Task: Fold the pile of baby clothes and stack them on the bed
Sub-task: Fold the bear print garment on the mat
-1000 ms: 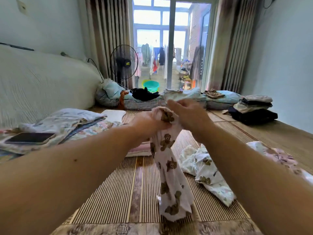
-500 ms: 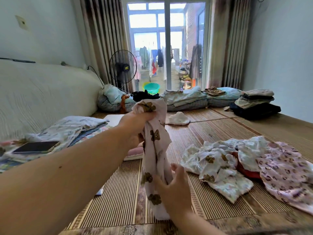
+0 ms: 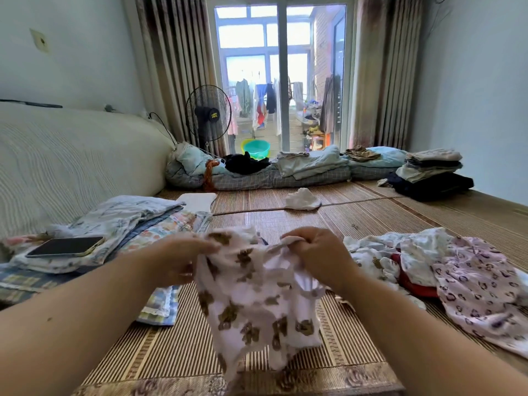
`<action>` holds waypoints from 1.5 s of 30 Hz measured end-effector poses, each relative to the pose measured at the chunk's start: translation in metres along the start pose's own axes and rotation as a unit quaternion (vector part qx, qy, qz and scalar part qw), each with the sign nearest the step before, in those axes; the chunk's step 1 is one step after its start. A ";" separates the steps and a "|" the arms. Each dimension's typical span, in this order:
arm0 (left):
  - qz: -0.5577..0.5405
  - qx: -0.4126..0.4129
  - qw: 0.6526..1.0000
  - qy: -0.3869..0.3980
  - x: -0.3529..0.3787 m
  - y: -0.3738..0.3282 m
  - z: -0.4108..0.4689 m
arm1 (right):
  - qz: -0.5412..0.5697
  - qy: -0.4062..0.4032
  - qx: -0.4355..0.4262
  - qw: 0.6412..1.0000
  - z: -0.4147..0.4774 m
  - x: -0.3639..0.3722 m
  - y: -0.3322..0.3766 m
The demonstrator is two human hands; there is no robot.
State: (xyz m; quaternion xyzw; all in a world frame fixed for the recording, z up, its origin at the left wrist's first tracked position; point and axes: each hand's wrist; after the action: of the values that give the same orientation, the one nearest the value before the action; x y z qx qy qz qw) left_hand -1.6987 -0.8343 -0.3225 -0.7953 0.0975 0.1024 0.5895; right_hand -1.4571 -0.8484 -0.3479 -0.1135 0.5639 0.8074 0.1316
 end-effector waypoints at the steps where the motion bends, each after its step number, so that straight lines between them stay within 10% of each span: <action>1: 0.068 -0.001 0.998 -0.004 0.004 0.004 -0.004 | -0.030 0.025 -0.003 0.999 0.004 -0.003 0.006; 7: 0.191 0.203 0.953 0.123 0.064 -0.007 -0.021 | -0.190 0.089 -0.074 0.975 0.015 -0.005 0.024; 21: 0.549 0.329 0.748 -0.175 0.018 -0.044 -0.002 | -0.398 -0.038 -0.070 0.914 0.020 -0.066 0.017; 30: 0.055 0.217 0.972 -0.076 -0.013 -0.074 -0.009 | -0.019 -0.074 -0.020 0.997 0.044 -0.087 0.032; 34: -0.010 0.260 0.964 -0.063 -0.017 -0.081 -0.018 | -0.110 -0.043 -0.105 0.987 0.041 -0.100 0.058; 42: 0.354 0.370 0.857 -0.062 -0.053 -0.088 -0.048 | -0.238 0.077 -0.112 0.962 0.033 -0.132 0.091; 45: 0.305 0.356 0.880 -0.069 -0.062 -0.082 -0.036 | -0.155 0.106 -0.081 0.979 0.040 -0.134 0.083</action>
State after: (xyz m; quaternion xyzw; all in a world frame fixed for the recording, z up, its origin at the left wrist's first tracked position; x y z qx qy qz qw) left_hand -1.7335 -0.8435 -0.2194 -0.4533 0.3243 0.2903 0.7779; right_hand -1.3603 -0.8493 -0.2171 -0.2945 0.4830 0.8036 0.1852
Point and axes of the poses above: each hand's wrist, its own z-axis towards the middle knuckle, its own x-axis out of the palm, y = z × x, and after that the axes turned 4 degrees about -y, right-handed
